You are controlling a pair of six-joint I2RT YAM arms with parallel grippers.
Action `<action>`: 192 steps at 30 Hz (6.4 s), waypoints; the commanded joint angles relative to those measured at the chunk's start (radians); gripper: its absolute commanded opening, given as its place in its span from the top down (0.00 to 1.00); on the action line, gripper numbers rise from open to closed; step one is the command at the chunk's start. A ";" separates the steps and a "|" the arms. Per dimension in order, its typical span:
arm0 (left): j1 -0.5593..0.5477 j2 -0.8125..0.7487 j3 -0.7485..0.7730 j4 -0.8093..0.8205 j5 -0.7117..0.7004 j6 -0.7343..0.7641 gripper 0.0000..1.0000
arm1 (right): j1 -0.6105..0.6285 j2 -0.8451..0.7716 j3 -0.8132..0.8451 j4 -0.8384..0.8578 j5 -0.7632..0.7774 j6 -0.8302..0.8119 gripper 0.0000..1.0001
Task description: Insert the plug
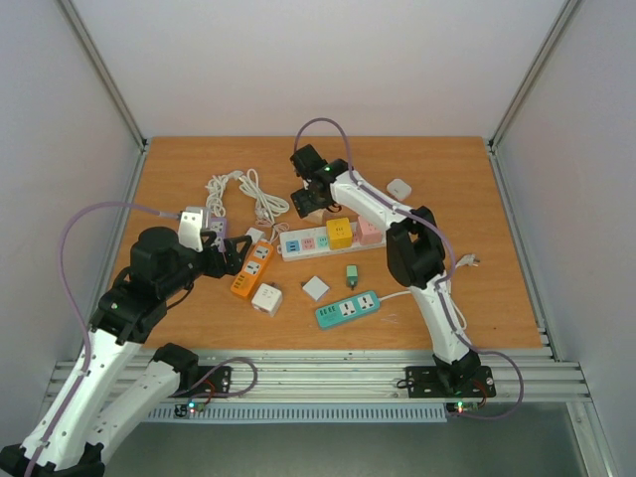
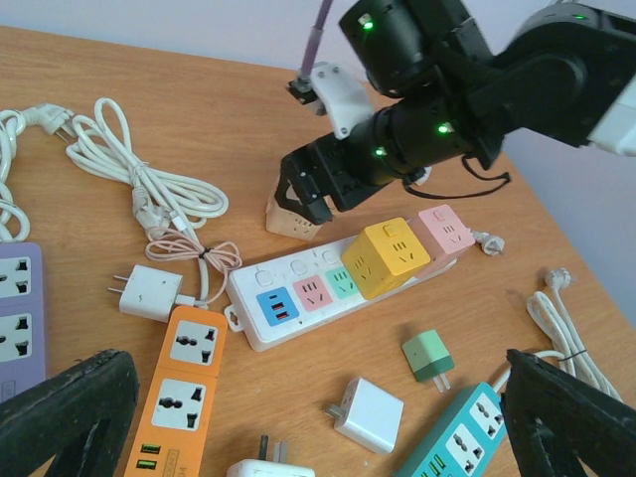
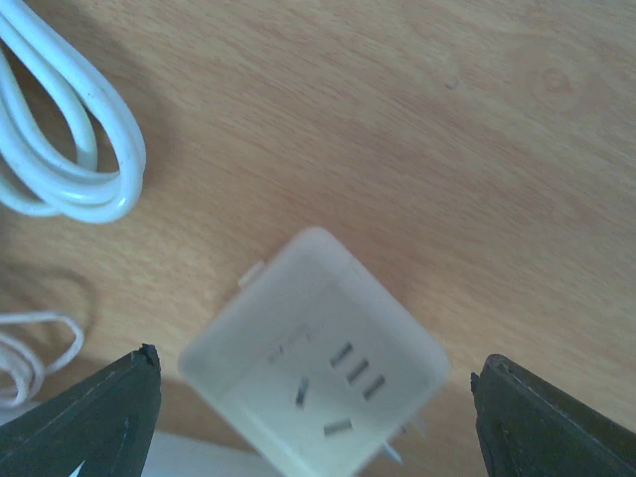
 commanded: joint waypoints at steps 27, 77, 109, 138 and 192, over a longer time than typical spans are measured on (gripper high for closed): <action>0.008 -0.013 -0.018 0.061 0.013 0.011 0.01 | -0.037 0.257 0.362 -0.392 -0.222 -0.225 0.07; 0.014 -0.084 -0.039 0.340 0.420 -0.106 0.01 | 0.092 -0.978 -0.744 0.461 -0.597 0.253 0.41; 0.013 0.069 -0.136 0.919 0.480 -0.853 0.10 | 0.186 -0.976 -0.712 0.833 -0.817 0.886 0.42; 0.013 0.162 -0.156 1.141 0.584 -0.848 0.51 | 0.188 -1.083 -0.758 0.655 -0.669 0.695 0.08; 0.014 0.266 0.233 0.109 1.114 0.309 0.56 | 0.185 -0.814 -0.314 -0.157 -1.069 0.008 0.33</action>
